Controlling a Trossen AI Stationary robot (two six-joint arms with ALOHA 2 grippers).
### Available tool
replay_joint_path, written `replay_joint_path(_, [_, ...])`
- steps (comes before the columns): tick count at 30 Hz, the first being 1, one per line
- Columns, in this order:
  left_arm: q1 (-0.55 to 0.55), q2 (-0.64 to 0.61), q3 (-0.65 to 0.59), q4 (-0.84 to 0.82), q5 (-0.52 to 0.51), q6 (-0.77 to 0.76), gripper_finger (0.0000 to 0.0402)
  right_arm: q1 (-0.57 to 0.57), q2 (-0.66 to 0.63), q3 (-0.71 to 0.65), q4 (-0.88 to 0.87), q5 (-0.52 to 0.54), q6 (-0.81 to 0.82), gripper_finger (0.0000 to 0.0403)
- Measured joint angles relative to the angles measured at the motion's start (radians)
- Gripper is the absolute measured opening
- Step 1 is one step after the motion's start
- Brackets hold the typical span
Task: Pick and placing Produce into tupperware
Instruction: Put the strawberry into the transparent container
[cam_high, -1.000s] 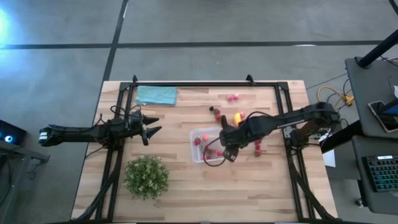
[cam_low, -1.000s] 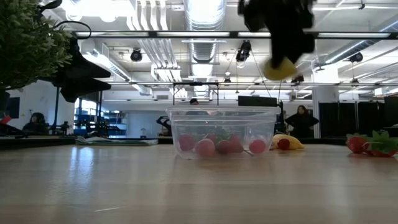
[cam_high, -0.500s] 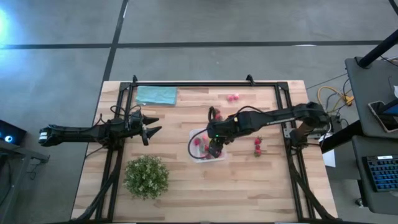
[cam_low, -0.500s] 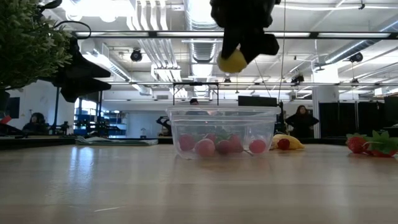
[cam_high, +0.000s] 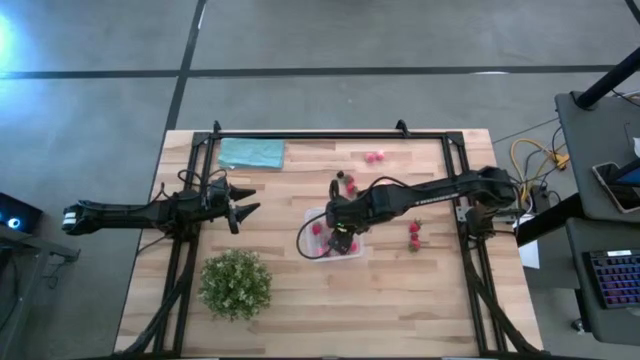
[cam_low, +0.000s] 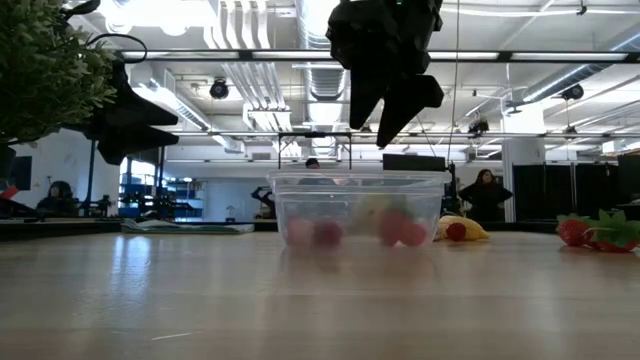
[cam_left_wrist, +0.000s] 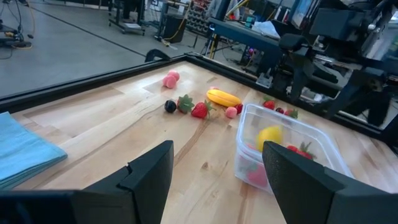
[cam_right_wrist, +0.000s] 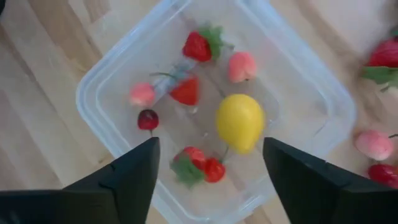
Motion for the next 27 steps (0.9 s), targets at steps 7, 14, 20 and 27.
replay_joint_path(7, [0.000, -0.001, 0.000, 0.000, 0.000, 0.000, 0.0233, -0.014, -0.036, 0.001, -0.253, 0.051, 0.079, 0.0319])
replay_joint_path(14, [0.000, 0.000, 0.000, 0.000, 0.000, 0.000, 0.0233, -0.012, -0.040, -0.015, -0.586, 0.053, 0.127, 0.0311])
replay_joint_path(20, [0.000, -0.002, 0.000, 0.000, 0.000, 0.000, 0.0233, -0.006, -0.086, -0.063, -0.573, 0.024, 0.172, 0.0304])
replay_joint_path(27, [0.000, -0.001, 0.000, 0.000, 0.000, 0.000, 0.0233, -0.006, -0.241, -0.221, -0.572, -0.026, 0.331, 0.0302])
